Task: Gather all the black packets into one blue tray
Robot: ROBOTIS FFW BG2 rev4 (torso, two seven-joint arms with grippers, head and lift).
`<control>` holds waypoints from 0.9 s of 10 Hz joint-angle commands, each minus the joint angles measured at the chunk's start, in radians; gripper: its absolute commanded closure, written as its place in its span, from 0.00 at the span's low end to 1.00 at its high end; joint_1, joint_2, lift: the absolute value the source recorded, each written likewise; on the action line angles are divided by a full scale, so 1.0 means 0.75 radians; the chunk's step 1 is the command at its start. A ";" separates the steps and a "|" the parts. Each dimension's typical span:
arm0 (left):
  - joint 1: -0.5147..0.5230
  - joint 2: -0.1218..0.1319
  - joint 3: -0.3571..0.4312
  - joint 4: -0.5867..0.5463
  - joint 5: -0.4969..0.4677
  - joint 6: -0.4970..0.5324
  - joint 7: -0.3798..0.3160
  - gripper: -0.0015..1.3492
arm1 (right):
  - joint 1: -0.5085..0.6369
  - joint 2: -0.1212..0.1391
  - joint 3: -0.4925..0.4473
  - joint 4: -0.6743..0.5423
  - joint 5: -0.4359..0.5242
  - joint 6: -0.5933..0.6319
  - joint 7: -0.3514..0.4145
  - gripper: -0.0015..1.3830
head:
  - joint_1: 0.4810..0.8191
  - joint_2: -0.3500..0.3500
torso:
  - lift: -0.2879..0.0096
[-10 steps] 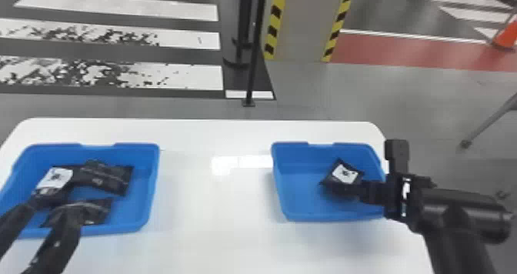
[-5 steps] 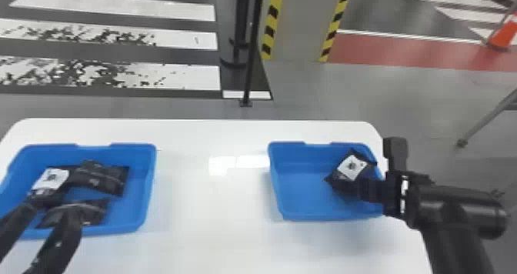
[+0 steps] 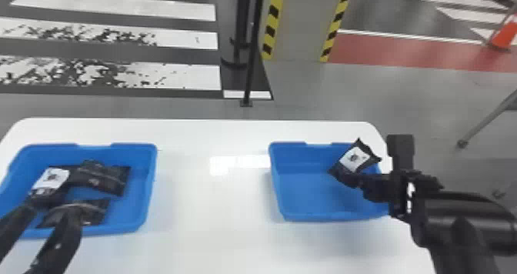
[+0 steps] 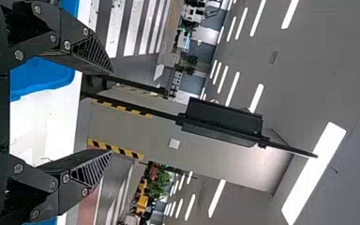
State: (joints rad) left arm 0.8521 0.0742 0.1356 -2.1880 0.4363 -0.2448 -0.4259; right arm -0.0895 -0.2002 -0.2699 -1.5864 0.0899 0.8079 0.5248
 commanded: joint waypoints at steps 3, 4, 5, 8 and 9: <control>-0.073 0.030 0.045 0.003 0.062 0.120 -0.081 0.34 | 0.250 -0.019 0.137 -0.524 0.082 0.009 0.049 0.92 | 0.63 0.25 | 0.60; -0.102 0.046 0.061 0.010 0.048 0.130 -0.111 0.34 | 0.299 -0.040 0.230 -0.632 0.088 0.009 0.075 0.92 | 0.63 0.29 | 0.60; -0.122 0.056 0.061 0.010 0.048 0.130 -0.113 0.34 | 0.335 -0.046 0.293 -0.694 0.093 0.006 0.129 0.92 | 0.63 0.37 | 0.60; -0.171 0.046 0.059 0.010 0.064 0.192 -0.150 0.34 | 0.374 -0.013 0.381 -0.724 0.250 -0.099 0.384 0.92 | 0.63 0.56 | 0.60; -0.177 0.042 0.061 0.010 0.086 0.261 -0.166 0.35 | 0.374 -0.003 0.413 -0.724 0.295 -0.177 0.431 0.92 | 0.63 0.60 | 0.60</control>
State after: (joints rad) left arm 0.7221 0.1077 0.1812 -2.1807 0.4913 -0.0803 -0.5484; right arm 0.1910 -0.2077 0.0263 -2.1284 0.2875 0.7071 0.8466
